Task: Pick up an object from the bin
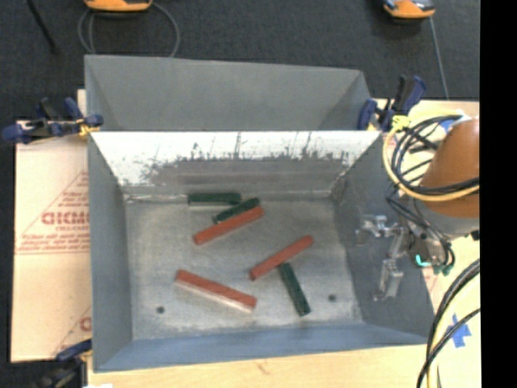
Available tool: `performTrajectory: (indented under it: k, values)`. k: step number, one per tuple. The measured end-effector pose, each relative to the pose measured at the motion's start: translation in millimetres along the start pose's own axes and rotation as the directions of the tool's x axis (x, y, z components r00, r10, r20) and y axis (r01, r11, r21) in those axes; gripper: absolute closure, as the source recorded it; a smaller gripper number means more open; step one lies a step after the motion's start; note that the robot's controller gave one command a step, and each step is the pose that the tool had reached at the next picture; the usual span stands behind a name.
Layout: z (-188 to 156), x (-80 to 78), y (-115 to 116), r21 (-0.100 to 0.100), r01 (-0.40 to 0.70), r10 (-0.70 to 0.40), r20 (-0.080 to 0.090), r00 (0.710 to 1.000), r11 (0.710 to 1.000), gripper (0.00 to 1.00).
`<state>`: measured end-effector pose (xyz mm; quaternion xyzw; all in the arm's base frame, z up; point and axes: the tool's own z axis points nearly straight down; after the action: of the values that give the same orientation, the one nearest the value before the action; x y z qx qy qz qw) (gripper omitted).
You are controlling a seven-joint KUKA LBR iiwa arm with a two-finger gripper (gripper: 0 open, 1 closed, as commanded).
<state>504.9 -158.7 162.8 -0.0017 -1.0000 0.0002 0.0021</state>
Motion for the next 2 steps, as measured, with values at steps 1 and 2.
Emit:
performTrajectory:
  k: [1,2]
  values:
    - [60.7,-42.2,62.5,-0.003,0.102,-0.102,0.004,0.995,0.995,0.00]
    - [92.3,-65.4,109.3,0.002,0.245,-0.245,0.009,0.969,0.969,0.00]
